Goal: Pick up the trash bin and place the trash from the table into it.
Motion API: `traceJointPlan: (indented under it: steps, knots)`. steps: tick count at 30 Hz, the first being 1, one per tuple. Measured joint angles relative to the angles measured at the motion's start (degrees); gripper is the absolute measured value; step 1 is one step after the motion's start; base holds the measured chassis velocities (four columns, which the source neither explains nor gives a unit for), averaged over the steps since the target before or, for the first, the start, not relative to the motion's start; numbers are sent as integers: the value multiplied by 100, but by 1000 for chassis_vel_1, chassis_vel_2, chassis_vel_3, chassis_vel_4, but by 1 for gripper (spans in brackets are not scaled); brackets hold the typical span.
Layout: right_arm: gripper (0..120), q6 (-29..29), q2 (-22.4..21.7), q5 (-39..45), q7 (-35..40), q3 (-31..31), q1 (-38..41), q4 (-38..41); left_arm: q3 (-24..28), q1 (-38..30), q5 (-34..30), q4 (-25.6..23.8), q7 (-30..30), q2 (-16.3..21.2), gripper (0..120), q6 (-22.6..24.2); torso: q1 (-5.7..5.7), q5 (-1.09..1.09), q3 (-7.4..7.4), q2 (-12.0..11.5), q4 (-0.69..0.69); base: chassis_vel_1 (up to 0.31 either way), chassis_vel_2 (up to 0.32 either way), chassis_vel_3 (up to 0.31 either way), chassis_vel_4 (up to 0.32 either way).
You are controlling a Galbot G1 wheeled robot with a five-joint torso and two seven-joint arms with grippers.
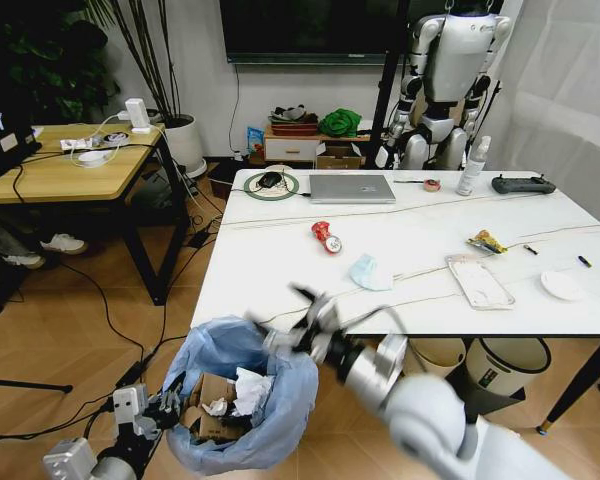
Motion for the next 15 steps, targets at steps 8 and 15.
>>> traceJointPlan:
  steps: [8,15]
  knots:
    - [100,-505,-67,-123,-79,1309,71,-1138,31,3,38,0,31,-72,0,-15,0,1,0,0,-2,0,0,0,0]
    - [100,-619,-114,474,-319,1537,9,-1474,66,-10,58,2,48,-106,0,-25,0,1,0,0,-1,0,0,0,0]
